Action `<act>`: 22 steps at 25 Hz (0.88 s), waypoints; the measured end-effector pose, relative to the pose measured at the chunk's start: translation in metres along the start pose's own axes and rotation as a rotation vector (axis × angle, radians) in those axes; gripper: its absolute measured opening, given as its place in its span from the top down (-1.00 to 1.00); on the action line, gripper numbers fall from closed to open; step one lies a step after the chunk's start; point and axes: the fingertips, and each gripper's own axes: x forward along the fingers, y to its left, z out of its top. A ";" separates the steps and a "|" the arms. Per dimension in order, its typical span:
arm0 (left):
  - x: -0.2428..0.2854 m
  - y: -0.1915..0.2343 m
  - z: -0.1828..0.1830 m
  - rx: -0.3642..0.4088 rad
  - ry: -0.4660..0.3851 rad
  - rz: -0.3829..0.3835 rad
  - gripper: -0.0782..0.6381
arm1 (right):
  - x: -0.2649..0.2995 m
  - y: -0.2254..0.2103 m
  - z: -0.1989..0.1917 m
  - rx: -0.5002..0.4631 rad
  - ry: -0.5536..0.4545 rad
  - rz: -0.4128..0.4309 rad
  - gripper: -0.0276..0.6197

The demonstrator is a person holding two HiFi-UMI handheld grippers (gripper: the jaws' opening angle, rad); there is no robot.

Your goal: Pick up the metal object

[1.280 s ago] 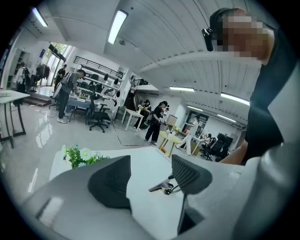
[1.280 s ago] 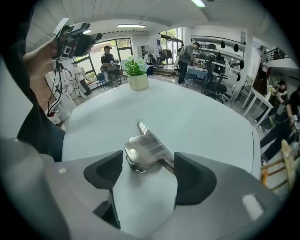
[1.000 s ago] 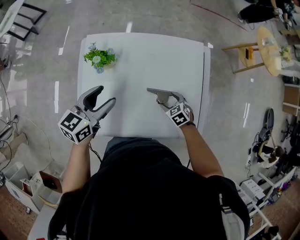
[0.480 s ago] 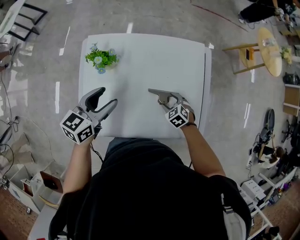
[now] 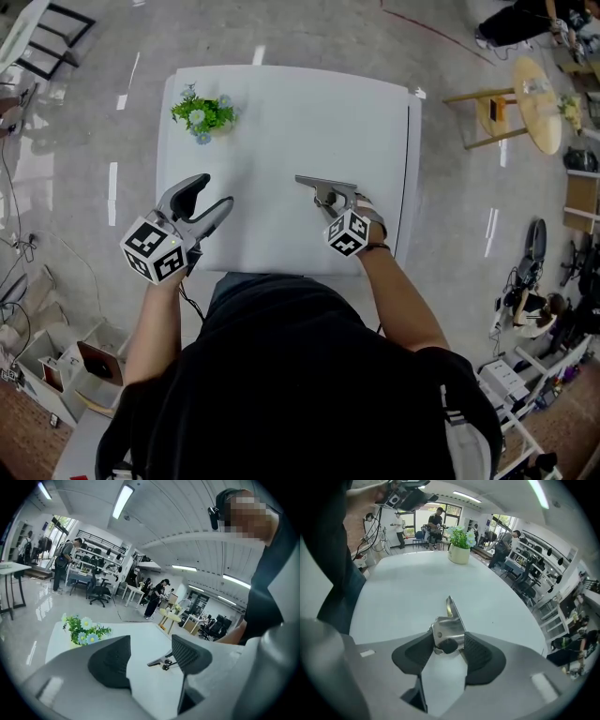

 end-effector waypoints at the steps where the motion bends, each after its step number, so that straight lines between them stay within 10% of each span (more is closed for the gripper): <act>1: 0.000 0.000 0.000 -0.001 -0.002 0.000 0.04 | 0.000 0.000 -0.001 -0.016 0.005 -0.005 0.25; 22: -0.013 -0.022 0.003 0.026 -0.019 0.003 0.04 | -0.007 -0.004 0.002 -0.142 0.030 -0.088 0.57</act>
